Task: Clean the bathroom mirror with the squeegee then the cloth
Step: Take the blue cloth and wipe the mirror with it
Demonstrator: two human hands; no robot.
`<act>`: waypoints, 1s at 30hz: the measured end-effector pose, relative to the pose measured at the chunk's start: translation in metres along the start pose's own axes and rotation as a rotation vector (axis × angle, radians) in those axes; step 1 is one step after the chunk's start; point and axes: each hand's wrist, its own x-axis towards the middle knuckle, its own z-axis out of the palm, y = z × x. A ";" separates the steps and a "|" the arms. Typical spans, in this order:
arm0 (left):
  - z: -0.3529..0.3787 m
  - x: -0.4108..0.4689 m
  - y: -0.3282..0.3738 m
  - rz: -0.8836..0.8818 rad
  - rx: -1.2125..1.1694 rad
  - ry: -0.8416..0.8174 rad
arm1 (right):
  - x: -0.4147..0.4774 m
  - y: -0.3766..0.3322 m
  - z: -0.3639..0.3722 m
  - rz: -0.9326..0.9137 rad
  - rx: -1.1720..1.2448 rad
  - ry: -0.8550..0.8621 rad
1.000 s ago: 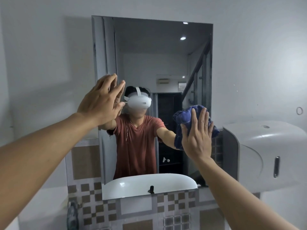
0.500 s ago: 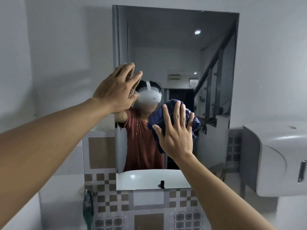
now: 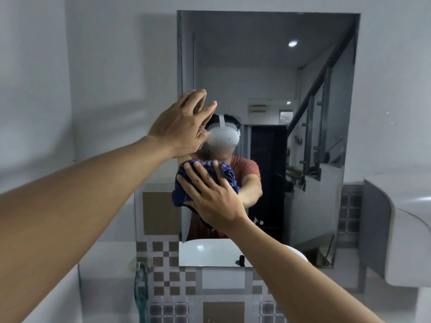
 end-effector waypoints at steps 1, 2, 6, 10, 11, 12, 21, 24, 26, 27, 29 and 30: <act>0.000 0.000 0.000 -0.001 -0.001 0.000 | -0.004 -0.003 0.004 -0.066 -0.011 -0.027; 0.001 -0.001 0.000 -0.001 -0.002 0.002 | -0.009 -0.007 0.007 -0.124 -0.022 -0.059; 0.002 -0.001 0.001 -0.001 -0.006 0.006 | -0.029 -0.018 0.014 -0.218 -0.037 -0.143; 0.002 -0.008 0.007 -0.025 -0.004 0.028 | -0.048 -0.016 0.011 -0.200 -0.036 -0.155; 0.003 -0.014 0.011 -0.042 -0.019 0.043 | -0.053 -0.013 0.009 -0.173 -0.044 -0.155; 0.006 -0.022 0.017 -0.064 -0.042 0.055 | -0.059 -0.009 0.007 -0.139 -0.052 -0.153; 0.035 -0.076 0.054 -0.122 -0.125 0.004 | -0.096 0.049 -0.028 0.263 -0.081 -0.123; 0.037 -0.076 0.056 -0.116 -0.119 -0.010 | -0.105 0.072 -0.037 0.327 -0.086 -0.124; 0.037 -0.075 0.056 -0.114 -0.112 -0.007 | -0.110 0.087 -0.041 0.424 -0.086 -0.108; 0.037 -0.075 0.056 -0.114 -0.107 -0.007 | -0.113 0.093 -0.042 0.485 -0.078 -0.097; 0.036 -0.075 0.057 -0.115 -0.102 -0.011 | -0.118 0.105 -0.043 0.613 -0.050 -0.066; 0.037 -0.075 0.057 -0.118 -0.104 -0.014 | -0.121 0.111 -0.043 0.672 -0.032 -0.048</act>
